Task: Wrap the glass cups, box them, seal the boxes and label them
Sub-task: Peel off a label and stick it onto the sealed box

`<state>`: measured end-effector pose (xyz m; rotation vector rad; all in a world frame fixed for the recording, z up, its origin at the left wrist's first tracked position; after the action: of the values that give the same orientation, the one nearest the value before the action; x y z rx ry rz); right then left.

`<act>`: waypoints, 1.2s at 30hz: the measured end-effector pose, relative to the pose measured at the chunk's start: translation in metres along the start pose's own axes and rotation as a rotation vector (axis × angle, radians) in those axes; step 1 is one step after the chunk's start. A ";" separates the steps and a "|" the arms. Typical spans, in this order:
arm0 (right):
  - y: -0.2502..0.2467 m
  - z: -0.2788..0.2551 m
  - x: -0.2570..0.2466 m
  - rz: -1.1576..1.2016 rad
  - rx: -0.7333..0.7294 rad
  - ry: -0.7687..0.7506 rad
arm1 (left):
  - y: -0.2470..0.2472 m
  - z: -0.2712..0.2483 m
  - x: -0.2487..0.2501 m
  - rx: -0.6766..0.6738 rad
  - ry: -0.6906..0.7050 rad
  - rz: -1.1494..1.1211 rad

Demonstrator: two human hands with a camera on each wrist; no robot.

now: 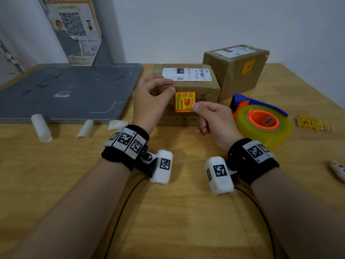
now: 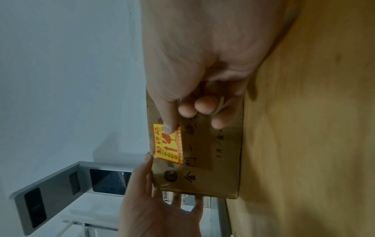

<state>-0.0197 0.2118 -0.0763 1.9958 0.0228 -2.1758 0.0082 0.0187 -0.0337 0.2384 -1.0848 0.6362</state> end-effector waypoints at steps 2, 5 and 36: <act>0.002 0.001 0.000 -0.006 0.004 -0.003 | 0.000 -0.001 0.001 0.005 0.008 0.006; 0.003 0.002 0.001 -0.010 0.013 0.001 | 0.001 -0.001 0.000 0.008 0.019 0.025; 0.002 0.004 0.006 0.002 0.051 0.012 | 0.000 0.001 -0.003 0.035 0.080 0.098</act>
<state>-0.0242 0.2085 -0.0812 2.0356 -0.0330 -2.1844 0.0064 0.0175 -0.0357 0.1896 -1.0135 0.7466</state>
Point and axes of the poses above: each hand's wrist, its own z-axis towards the middle knuckle, its own y-axis out of the palm, x = y × z, the point moved 4 cm from there along z, towards the middle knuckle, and after that the axes turned 5 degrees about x, right-handed, at the moved point
